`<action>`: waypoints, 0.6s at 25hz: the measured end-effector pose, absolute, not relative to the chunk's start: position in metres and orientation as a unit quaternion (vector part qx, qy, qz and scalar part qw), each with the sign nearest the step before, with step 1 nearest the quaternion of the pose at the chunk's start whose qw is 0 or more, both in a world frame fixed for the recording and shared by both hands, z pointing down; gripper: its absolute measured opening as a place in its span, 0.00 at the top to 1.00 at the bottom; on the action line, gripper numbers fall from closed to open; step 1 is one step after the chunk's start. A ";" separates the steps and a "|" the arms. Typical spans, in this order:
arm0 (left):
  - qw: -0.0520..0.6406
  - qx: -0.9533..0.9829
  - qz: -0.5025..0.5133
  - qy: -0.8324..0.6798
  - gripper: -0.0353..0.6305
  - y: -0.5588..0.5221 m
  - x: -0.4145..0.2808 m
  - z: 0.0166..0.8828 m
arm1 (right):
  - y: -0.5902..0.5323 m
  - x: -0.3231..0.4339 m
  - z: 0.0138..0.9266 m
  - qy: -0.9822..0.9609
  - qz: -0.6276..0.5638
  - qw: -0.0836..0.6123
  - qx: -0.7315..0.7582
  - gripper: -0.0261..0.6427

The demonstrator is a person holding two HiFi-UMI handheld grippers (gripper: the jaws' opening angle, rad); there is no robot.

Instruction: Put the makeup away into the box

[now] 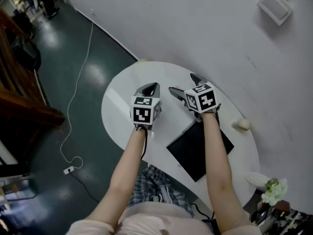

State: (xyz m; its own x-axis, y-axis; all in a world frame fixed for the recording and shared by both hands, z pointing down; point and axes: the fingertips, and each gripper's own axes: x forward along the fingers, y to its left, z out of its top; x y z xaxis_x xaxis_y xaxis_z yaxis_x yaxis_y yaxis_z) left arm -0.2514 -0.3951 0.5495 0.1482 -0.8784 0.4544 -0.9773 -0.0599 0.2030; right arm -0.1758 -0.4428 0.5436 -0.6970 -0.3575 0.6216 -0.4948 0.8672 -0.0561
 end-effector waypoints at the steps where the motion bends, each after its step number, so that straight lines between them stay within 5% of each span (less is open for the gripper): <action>1: 0.244 0.717 0.106 -0.645 0.91 -0.399 -0.253 0.557 | -0.448 -0.180 0.555 -0.911 0.116 0.323 0.228 0.22; 15: 0.342 0.679 0.116 -0.639 0.91 -0.416 -0.251 0.638 | -0.467 -0.189 0.674 -0.858 0.161 0.444 0.203 0.42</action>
State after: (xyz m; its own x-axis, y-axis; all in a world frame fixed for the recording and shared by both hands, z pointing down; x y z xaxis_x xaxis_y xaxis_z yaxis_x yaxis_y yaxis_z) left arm -0.2509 -0.4160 0.6380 0.1563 -0.7888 0.5944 -0.9476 0.0500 0.3155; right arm -0.1888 -0.4670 0.6737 -0.5233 -0.2046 0.8272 -0.4912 0.8657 -0.0966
